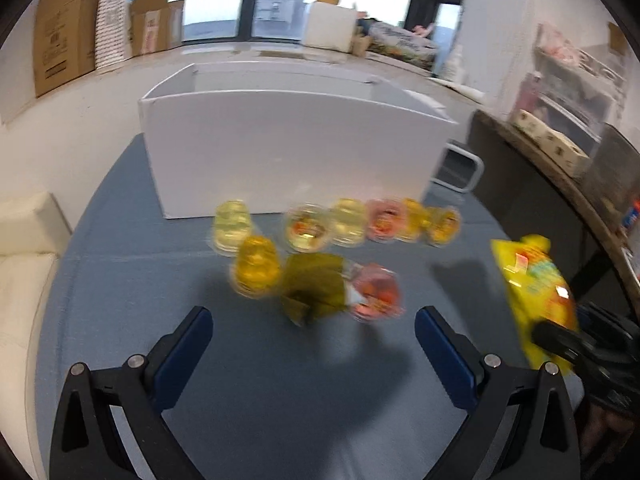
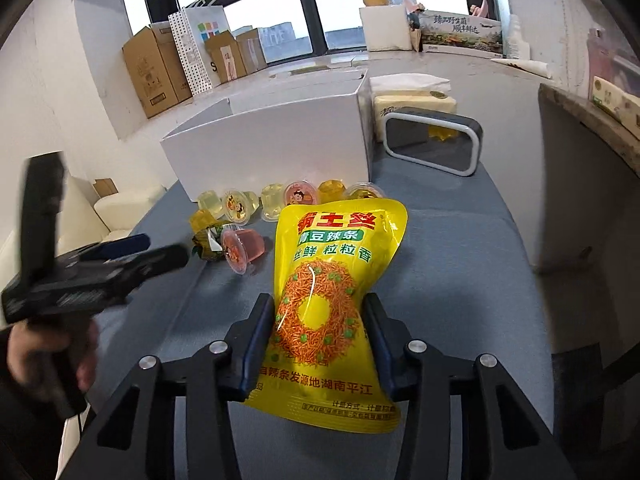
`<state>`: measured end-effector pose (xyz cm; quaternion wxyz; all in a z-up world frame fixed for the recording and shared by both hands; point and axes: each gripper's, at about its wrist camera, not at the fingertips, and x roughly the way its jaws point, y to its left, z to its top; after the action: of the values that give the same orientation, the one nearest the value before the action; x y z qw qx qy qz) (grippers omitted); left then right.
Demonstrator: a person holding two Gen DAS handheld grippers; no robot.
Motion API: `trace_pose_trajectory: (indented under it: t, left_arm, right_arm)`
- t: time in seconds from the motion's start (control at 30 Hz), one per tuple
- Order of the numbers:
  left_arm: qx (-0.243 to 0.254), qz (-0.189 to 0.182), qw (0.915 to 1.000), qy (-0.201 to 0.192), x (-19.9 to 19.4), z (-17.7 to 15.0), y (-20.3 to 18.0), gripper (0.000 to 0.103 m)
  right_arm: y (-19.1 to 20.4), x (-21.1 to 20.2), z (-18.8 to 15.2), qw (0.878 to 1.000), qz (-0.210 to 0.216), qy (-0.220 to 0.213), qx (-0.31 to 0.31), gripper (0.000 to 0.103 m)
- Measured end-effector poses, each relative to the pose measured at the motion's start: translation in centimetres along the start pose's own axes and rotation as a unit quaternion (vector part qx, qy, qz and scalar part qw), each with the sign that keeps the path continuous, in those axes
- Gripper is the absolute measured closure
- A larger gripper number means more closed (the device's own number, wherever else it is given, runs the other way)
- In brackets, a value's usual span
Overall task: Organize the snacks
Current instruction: 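Grasp the yellow snack bag with the right tool while the left tool grasps the olive-green bag, then lower both held bags into the white box and open both tools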
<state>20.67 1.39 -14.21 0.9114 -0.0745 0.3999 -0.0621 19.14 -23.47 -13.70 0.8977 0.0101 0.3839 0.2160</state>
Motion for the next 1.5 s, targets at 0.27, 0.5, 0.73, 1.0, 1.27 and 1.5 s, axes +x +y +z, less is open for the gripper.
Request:
trace_pose_trajectory:
  t: [0.27, 0.5, 0.73, 1.0, 1.27, 1.5]
  left_arm:
    - [-0.009, -0.014, 0.9994, 0.032, 4.1, 1.0, 0.2, 0.008]
    - [-0.008, -0.041, 0.9980, 0.047, 5.4, 0.8, -0.1, 0.060]
    - [-0.001, -0.054, 0.9984, 0.014, 2.8, 1.0, -0.2, 0.061]
    - [0.015, -0.058, 0.9973, -0.042, -4.0, 0.9, -0.8, 0.061]
    - [0.036, -0.038, 0.9937, -0.099, -10.5, 2.6, -0.3, 0.061]
    - [0.042, -0.026, 0.9906, -0.128, -11.2, 6.6, 0.8, 0.061]
  right_arm:
    - [-0.1, -0.7, -0.1, 1.000, 0.007, -0.003, 0.002, 0.054]
    - [-0.3, -0.6, -0.3, 1.000, 0.005, -0.001, 0.004, 0.054]
    - [0.2, -0.6, -0.2, 1.000, 0.006, -0.001, -0.002, 0.054]
    - [1.1, -1.2, 0.4, 1.000, 0.013, -0.011, -0.009, 0.054]
    - [3.2, -0.9, 2.8, 0.999, 0.032, -0.027, -0.029, 0.054]
    - [5.3, -0.1, 7.1, 0.996, 0.057, -0.047, -0.047, 0.054]
